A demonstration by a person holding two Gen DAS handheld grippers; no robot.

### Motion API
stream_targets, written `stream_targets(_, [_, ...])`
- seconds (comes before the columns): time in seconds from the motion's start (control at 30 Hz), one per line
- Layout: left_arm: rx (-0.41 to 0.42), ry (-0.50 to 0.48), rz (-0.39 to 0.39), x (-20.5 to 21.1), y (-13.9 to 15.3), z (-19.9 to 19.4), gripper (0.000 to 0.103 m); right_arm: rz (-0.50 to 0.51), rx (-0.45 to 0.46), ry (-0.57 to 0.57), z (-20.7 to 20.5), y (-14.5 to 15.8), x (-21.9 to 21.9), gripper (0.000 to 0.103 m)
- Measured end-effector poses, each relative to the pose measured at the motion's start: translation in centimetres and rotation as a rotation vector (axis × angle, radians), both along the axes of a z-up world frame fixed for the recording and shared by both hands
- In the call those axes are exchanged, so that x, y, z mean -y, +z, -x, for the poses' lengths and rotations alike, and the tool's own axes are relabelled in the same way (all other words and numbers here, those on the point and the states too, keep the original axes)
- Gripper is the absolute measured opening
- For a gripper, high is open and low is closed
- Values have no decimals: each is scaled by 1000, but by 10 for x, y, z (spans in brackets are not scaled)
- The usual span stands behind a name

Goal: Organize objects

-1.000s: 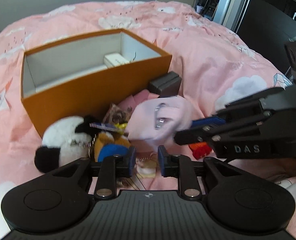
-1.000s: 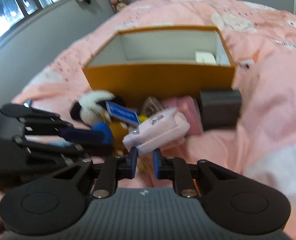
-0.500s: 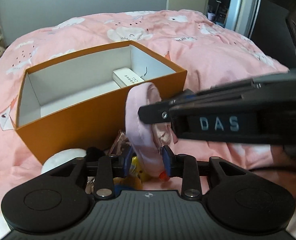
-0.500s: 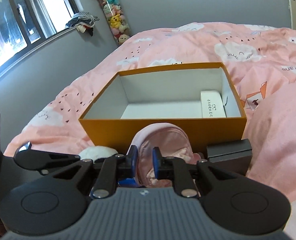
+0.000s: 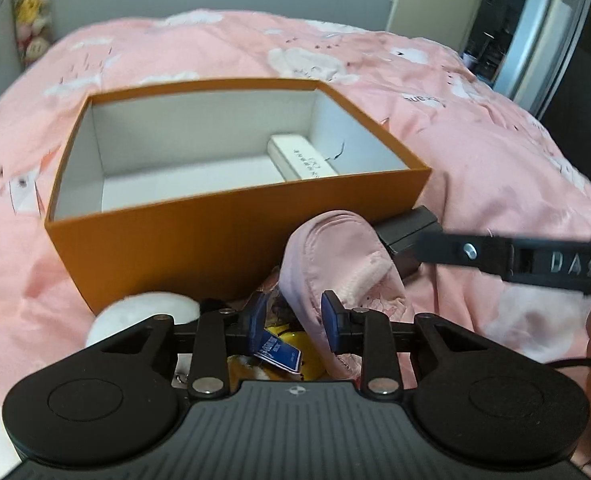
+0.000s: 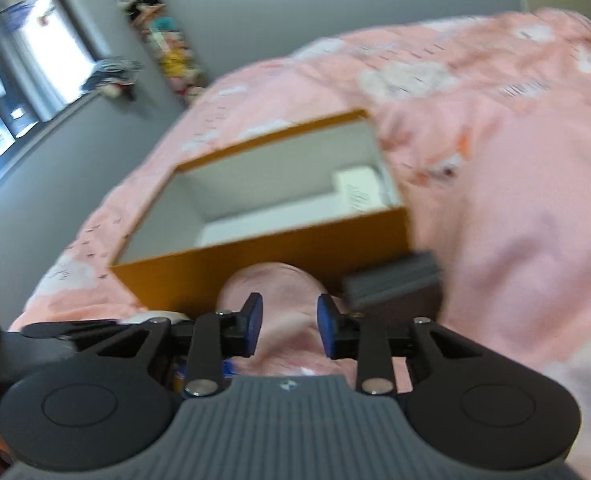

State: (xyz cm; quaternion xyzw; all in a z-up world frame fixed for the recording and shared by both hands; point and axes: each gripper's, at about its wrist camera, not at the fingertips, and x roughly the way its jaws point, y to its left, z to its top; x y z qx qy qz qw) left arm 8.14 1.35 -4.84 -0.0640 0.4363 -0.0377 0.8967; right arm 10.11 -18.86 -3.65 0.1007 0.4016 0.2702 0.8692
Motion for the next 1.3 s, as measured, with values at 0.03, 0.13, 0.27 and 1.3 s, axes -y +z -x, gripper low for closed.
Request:
stream_targets(0.03, [-15, 7, 10, -1, -2, -1, 34, 15, -23, -14, -3, -6, 3, 32])
stream_targets(0.13, [-18, -15, 67, -1, -1, 1, 34, 24, -99, -23, -8, -24, 9, 32])
stream_targets(0.27, [-60, -13, 71, 3, -6, -7, 43, 57, -110, -32, -11, -33, 6, 30])
stream_targets(1.3, [-32, 64, 112, -19, 22, -2, 24, 140, -131, 127, -30, -56, -13, 13])
